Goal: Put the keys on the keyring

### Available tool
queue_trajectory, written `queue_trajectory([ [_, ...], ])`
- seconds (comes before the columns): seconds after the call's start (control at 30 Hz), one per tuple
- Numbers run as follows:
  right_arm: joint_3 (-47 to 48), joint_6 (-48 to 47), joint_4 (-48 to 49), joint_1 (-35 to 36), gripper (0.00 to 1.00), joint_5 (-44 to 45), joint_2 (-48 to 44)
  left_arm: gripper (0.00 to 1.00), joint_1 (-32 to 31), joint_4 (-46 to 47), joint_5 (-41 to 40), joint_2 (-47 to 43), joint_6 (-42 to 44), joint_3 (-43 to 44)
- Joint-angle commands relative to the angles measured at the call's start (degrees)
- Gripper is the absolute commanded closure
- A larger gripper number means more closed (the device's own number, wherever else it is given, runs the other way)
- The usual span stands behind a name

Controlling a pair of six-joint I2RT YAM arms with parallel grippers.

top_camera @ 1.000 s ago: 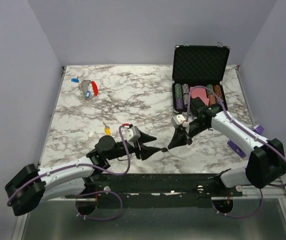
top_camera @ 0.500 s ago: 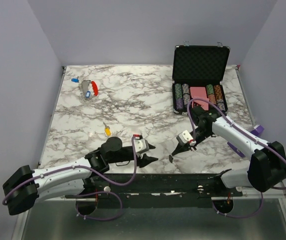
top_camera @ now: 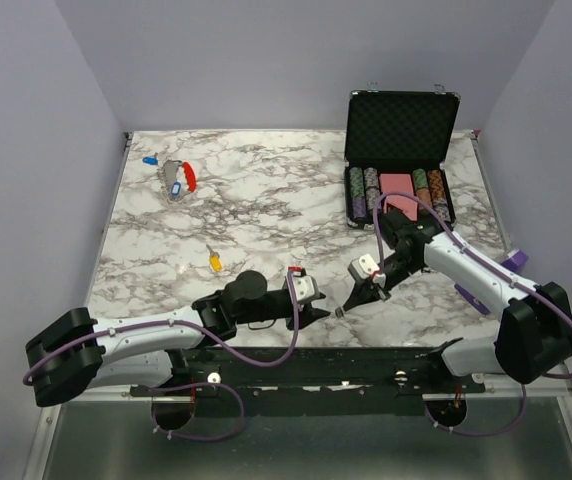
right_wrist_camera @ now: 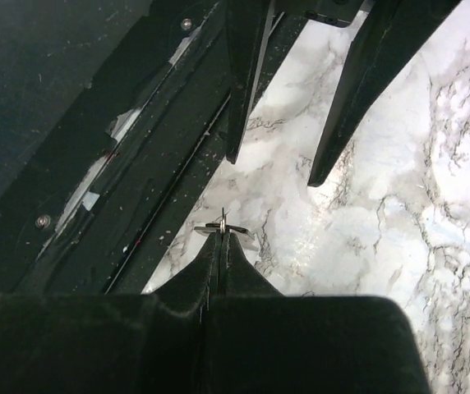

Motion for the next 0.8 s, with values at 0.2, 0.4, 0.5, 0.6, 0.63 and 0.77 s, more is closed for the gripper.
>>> queue_trajectory([
  [0.2, 4.8, 23.1, 8.1, 0.2, 0.99, -3.7, 2.5, 0.57, -0.3, 7.3, -3.1, -0.6, -5.2, -2.0],
  [0.4, 5.6, 25.3, 8.2, 0.2, 0.99, -4.6, 3.4, 0.62, -0.3, 7.8, -3.6, 0.7, -5.8, -1.6],
  [0.5, 5.8, 25.5, 8.0, 0.2, 0.99, -4.7, 3.4, 0.65, -0.3, 7.8, -4.3, 1.4, -5.7, -1.1],
  [0.6, 5.8, 25.6, 8.0, 0.2, 0.99, -5.0, 3.4, 0.68, -0.3, 7.2, -4.7, 2.1, -5.7, -0.3],
  [0.63, 5.9, 25.6, 7.9, 0.2, 0.99, -5.1, 3.5, 0.68, -0.2, 6.9, -4.7, 2.4, -5.6, -0.1],
  [0.77, 6.0, 25.8, 7.9, 0.2, 0.99, -4.8, 3.5, 0.68, -0.2, 6.7, -4.6, 3.2, -5.7, 0.5],
])
